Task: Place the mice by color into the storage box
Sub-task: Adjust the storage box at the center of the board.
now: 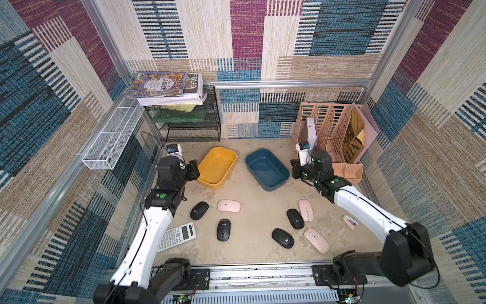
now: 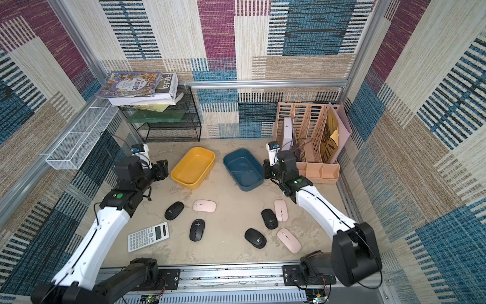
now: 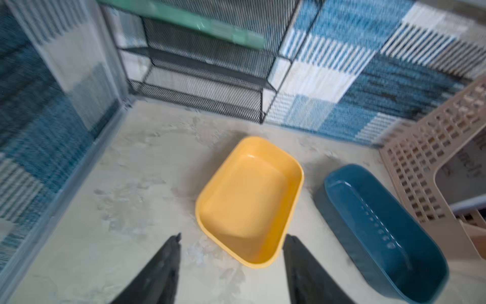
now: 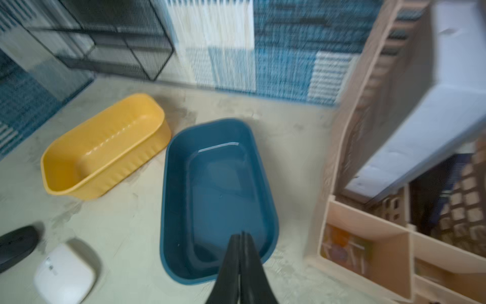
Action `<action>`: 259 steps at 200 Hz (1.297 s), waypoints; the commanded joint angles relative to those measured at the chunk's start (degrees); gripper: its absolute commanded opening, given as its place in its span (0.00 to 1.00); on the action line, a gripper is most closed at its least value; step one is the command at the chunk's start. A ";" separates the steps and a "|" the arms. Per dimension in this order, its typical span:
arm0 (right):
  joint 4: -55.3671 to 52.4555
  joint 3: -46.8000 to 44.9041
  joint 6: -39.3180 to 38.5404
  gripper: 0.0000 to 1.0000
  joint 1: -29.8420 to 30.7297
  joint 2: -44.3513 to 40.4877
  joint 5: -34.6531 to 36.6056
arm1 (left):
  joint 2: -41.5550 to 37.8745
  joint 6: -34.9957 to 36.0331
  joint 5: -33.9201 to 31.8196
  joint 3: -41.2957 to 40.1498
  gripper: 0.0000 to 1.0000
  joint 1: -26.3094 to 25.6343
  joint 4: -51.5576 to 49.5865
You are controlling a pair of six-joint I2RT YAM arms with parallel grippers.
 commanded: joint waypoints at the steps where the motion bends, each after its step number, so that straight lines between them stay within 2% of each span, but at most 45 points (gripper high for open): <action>1: -16.45 13.20 1.48 0.00 1.59 12.05 -6.26 | 14.14 1.04 7.95 9.83 0.04 -0.89 -17.92; 4: -17.83 15.03 1.42 0.00 1.79 13.99 -7.27 | 16.32 1.30 8.58 11.90 0.00 -1.02 -19.53; 17: -22.35 22.34 1.69 0.00 2.24 20.85 -10.16 | 24.46 2.18 9.41 18.58 0.00 -2.12 -24.42; 30: -24.29 25.69 2.48 0.00 2.60 25.42 -10.76 | 29.60 2.09 9.19 22.32 0.00 -3.32 -26.53; 69: -25.37 24.99 3.39 0.00 3.03 29.86 -10.74 | 36.39 0.33 5.40 22.39 0.00 -4.59 -27.79; 96: -24.76 22.79 2.64 0.00 4.26 31.16 -10.74 | 38.07 0.26 2.05 19.04 0.00 -5.04 -27.59; 120: -25.27 21.84 2.67 0.00 5.56 31.89 -10.64 | 37.91 0.39 3.58 16.02 0.00 -6.10 -26.60; 151: -25.00 19.36 4.09 0.00 9.23 30.33 -11.25 | 35.86 -1.25 5.48 13.31 0.00 -10.36 -26.26; 212: -19.61 16.35 12.14 0.00 14.18 29.44 -16.06 | 36.64 -3.80 9.57 14.91 0.00 -17.48 -25.04; 259: -15.12 16.81 16.83 0.00 14.70 30.61 -18.24 | 39.18 -5.18 12.32 16.96 0.00 -21.10 -23.40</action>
